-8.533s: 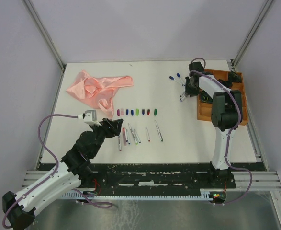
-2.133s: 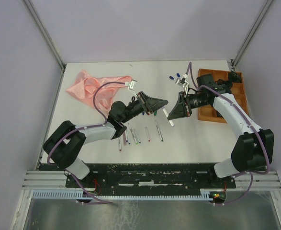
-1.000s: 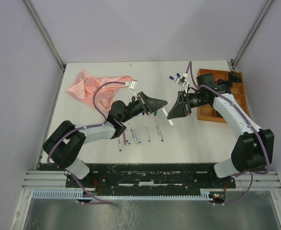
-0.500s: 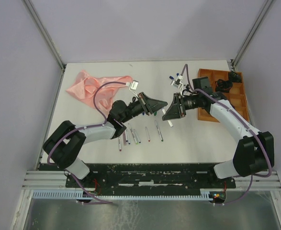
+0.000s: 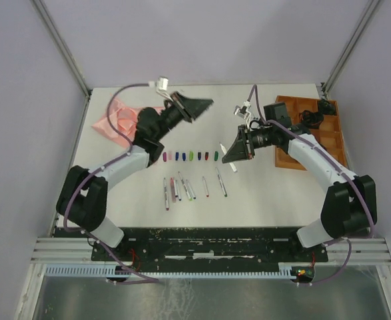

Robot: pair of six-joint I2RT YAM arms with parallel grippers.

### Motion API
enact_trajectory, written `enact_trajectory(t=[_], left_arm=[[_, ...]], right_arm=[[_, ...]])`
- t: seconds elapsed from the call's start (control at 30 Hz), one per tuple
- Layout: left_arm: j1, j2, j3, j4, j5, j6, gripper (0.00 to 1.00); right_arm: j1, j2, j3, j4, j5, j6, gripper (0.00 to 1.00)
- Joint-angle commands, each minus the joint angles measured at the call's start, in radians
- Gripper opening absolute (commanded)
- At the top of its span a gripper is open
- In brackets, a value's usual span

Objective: Open the pen caps
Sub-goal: Open the pen cap from the pen, then place the pen cap at the center of the board.

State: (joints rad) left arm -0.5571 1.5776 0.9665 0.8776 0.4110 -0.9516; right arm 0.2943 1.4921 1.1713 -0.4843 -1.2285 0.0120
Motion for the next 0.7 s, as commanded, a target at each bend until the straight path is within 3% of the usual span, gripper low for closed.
enact_trajectory(t=[0.0,0.13,0.27,0.4,0.53,0.67], left_arm=[[0.135,-0.085,0.175,0.049,-0.211,0.131,0.03],[0.148,-0.132,0.160,0.028,-0.239,0.151,0.03],[0.147,-0.184,0.067,-0.021,-0.210,0.143,0.03],[0.132,-0.235,-0.068,-0.093,-0.184,0.107,0.03],[0.014,-0.269,-0.190,-0.170,-0.316,0.153,0.03],[-0.138,-0.235,-0.179,-0.341,-0.474,0.204,0.03]], right_arm=[[0.019,0.029,-0.004,-0.100,-0.062,-0.004,0.00],[0.017,0.025,0.010,-0.132,-0.041,-0.034,0.00],[-0.002,0.006,0.121,-0.393,0.099,-0.288,0.00],[-0.073,-0.069,0.112,-0.382,0.225,-0.320,0.00],[-0.115,-0.131,0.079,-0.323,0.349,-0.305,0.00],[-0.146,-0.159,0.077,-0.302,0.444,-0.295,0.00]])
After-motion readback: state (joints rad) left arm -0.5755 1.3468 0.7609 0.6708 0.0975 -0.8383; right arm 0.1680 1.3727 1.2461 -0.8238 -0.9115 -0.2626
